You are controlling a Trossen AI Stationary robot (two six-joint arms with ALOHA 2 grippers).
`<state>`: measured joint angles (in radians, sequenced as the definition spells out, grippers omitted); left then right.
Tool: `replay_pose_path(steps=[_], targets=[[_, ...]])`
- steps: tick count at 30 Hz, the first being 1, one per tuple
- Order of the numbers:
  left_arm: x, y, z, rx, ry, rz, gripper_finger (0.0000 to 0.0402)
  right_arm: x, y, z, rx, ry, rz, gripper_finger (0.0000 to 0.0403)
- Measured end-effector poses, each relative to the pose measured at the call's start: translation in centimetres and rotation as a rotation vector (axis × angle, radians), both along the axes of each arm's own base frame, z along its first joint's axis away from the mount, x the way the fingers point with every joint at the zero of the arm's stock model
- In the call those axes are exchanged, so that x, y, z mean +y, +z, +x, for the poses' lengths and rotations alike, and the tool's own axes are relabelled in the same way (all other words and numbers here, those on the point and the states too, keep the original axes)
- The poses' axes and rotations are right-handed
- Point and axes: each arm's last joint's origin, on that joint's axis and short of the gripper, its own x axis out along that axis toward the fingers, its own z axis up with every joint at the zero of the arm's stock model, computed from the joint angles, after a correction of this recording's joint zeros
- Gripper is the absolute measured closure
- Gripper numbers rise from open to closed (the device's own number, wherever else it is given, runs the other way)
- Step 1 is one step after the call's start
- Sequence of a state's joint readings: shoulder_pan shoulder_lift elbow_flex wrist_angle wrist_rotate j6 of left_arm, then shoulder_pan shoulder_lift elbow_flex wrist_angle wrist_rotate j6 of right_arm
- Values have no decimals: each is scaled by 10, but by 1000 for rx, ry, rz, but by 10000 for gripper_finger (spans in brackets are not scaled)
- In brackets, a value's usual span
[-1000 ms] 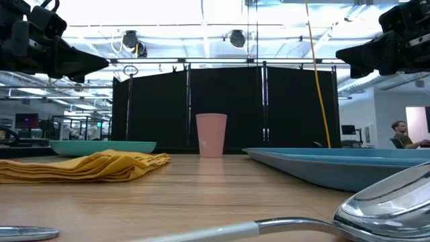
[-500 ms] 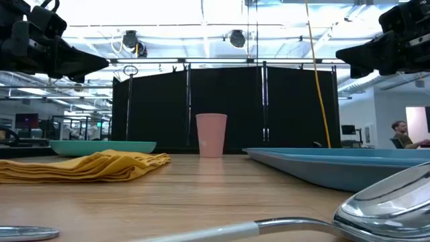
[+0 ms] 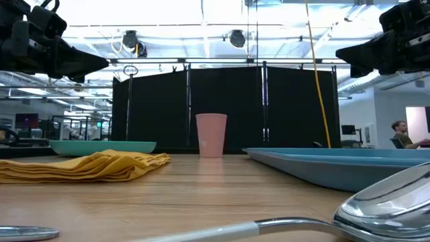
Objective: Set up tray
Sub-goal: Put the blue plate on the blue tray
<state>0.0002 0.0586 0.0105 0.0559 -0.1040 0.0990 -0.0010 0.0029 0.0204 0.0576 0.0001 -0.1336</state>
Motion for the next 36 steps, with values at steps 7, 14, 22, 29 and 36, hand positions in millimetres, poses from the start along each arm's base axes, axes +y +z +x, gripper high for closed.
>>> replay_pose_path(steps=[7,14,22,29,36], targets=[[0,0,0,0,0,-1,334,0,0,0,2,-11,-183,403],[0,0,0,0,0,-2,334,0,7,0,-67,-3,-95,403],[0,0,0,0,0,0,334,2,25,-4,-251,102,241,403],[0,0,0,0,0,0,334,0,43,-11,-460,142,531,403],[0,0,0,1,0,0,334,0,46,-12,-476,196,645,403]])
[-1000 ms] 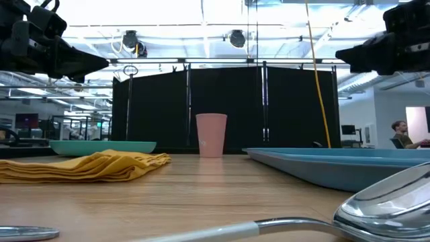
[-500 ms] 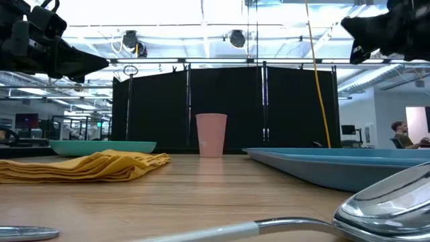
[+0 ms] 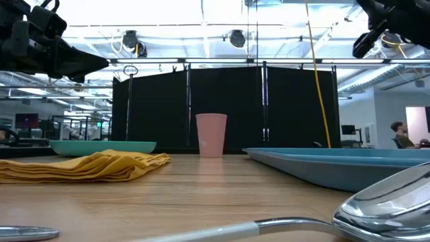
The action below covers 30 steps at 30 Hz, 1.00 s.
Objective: Set up tray
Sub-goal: Put the blue plate on the blue tray
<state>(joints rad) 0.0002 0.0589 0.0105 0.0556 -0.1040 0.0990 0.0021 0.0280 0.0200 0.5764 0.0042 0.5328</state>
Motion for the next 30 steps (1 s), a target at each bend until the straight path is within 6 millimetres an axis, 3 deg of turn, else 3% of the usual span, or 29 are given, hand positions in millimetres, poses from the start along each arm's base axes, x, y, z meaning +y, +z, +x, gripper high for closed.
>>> replay_pose_path(steps=[6,16,22,26,28,30], targets=[[0,0,0,0,0,0,334,-2,-11,10,136,-72,-13,403],[0,0,0,0,0,0,334,-4,-47,34,544,-150,-40,403],[0,0,0,0,0,0,334,-5,-45,43,510,-162,47,403],[0,0,0,0,0,0,334,0,-32,48,366,-140,-155,403],[0,0,0,0,0,-1,334,5,-37,54,424,-139,-281,403],[0,0,0,0,1,0,334,12,-28,68,482,-133,-422,403]])
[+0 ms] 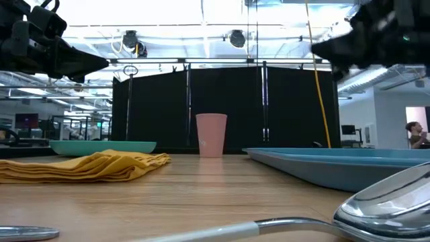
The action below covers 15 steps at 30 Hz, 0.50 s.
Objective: Set up tray
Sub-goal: Put the blue plate on the blue tray
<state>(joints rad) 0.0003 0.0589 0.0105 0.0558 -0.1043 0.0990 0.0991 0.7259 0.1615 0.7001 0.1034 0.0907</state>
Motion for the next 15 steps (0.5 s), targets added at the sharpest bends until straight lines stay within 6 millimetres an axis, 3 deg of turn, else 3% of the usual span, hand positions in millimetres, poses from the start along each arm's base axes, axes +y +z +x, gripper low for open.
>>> replay_pose_path(steps=[3,9,15], targets=[[0,0,0,0,0,0,334,12,25,27,20,41,-206,403],[0,0,0,0,1,0,334,31,37,91,105,27,-567,400],[0,0,0,1,1,0,334,39,17,135,237,37,-788,401]])
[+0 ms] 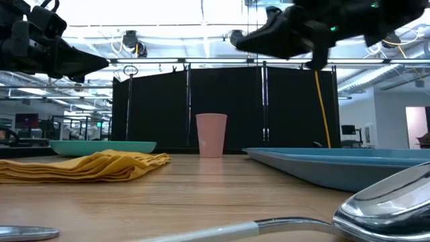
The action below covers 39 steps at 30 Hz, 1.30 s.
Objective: Set up tray
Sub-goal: Put the blue plate on the blue tray
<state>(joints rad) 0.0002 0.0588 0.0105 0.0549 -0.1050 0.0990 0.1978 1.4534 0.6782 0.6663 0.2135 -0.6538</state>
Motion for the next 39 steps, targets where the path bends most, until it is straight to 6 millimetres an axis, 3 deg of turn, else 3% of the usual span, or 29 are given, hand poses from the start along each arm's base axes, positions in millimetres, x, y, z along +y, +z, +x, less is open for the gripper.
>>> replay_pose_path(steps=[7,9,12,14,16,22,25,30,39], targets=[[0,0,0,-1,0,-1,334,-2,-5,47,13,-182,-34,402],[0,0,0,0,-1,0,334,-8,4,66,-7,-234,6,402],[0,0,0,0,-1,0,334,-29,2,89,137,-377,92,402],[0,0,0,-1,-1,0,334,-43,-3,98,229,-451,122,403],[0,0,0,0,-1,0,334,-54,-1,104,195,-506,171,403],[0,0,0,0,-1,0,334,-63,-11,111,160,-523,281,403],[0,0,0,-1,-1,0,334,-71,-6,114,101,-462,365,403],[0,0,0,0,-1,0,334,-76,-4,121,97,-116,396,403],[0,0,0,-1,-2,0,334,-69,-31,139,172,-11,248,400]])
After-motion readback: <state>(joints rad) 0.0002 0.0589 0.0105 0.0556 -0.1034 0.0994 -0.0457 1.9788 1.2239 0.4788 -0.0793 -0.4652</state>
